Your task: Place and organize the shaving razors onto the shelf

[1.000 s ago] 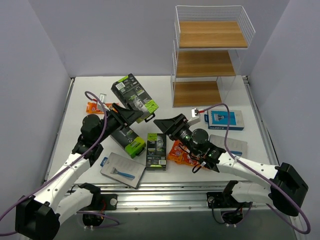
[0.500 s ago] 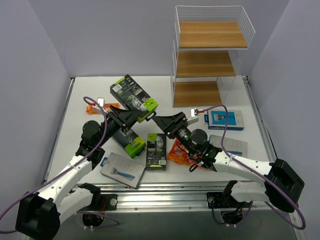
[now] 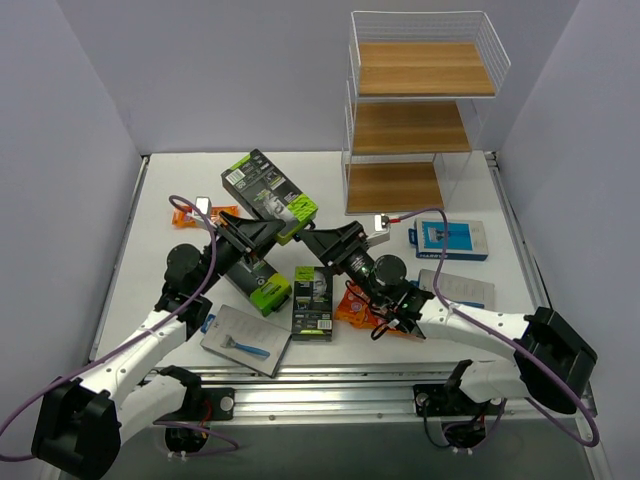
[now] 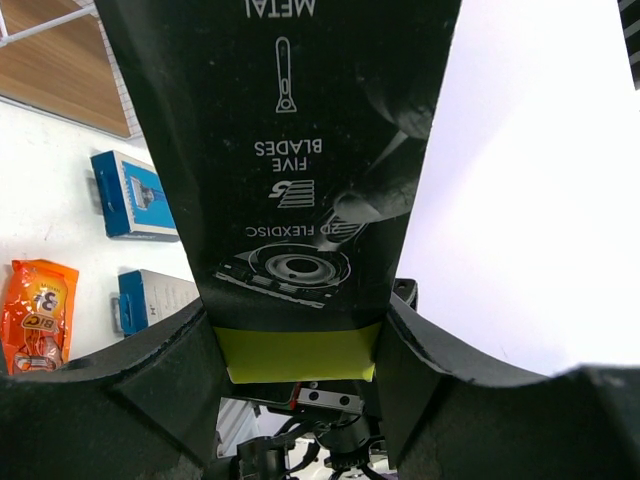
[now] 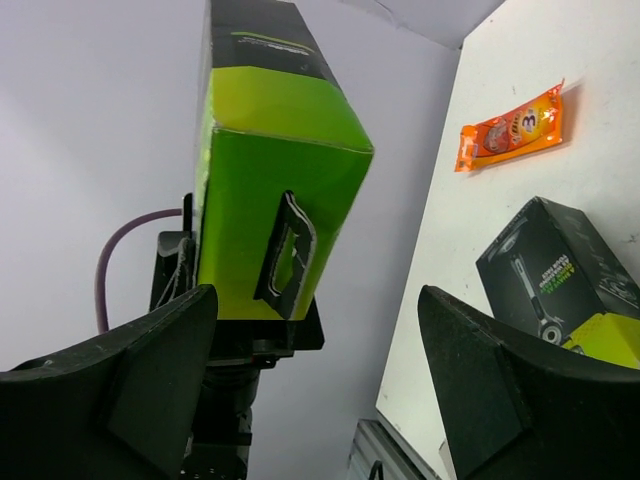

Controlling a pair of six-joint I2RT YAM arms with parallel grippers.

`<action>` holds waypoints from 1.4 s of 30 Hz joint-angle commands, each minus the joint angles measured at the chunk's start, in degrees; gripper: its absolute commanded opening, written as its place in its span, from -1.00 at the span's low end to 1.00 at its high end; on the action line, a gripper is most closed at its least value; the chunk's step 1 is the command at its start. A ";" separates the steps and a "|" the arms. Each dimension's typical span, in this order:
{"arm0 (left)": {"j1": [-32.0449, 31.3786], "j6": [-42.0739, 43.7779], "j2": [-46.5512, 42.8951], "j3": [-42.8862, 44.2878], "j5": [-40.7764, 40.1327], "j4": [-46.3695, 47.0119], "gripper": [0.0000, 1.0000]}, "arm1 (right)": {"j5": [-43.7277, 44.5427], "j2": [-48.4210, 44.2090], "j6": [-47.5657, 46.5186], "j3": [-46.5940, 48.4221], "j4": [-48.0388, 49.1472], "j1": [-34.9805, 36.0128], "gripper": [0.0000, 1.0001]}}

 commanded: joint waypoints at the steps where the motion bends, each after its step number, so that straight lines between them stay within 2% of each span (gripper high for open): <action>1: -0.14 -0.17 -0.96 1.11 0.15 10.60 -0.95 | 0.42 0.18 -0.94 3.02 6.58 0.46 0.54; 6: -0.22 -0.35 -0.87 0.50 -0.37 10.17 -0.95 | 0.42 -0.26 -1.73 2.40 8.60 0.55 0.54; 24: -1.19 -1.67 0.44 -1.70 1.03 13.86 -0.95 | -0.72 1.50 -1.56 4.51 5.88 0.46 0.54; 35: -1.19 -1.58 1.23 -3.46 2.18 16.23 -0.95 | 0.16 0.35 -2.08 4.34 5.00 0.37 0.42; 42: -1.19 -1.67 1.50 -2.84 3.32 17.02 -0.95 | -0.54 1.23 -1.82 4.95 5.27 0.28 0.49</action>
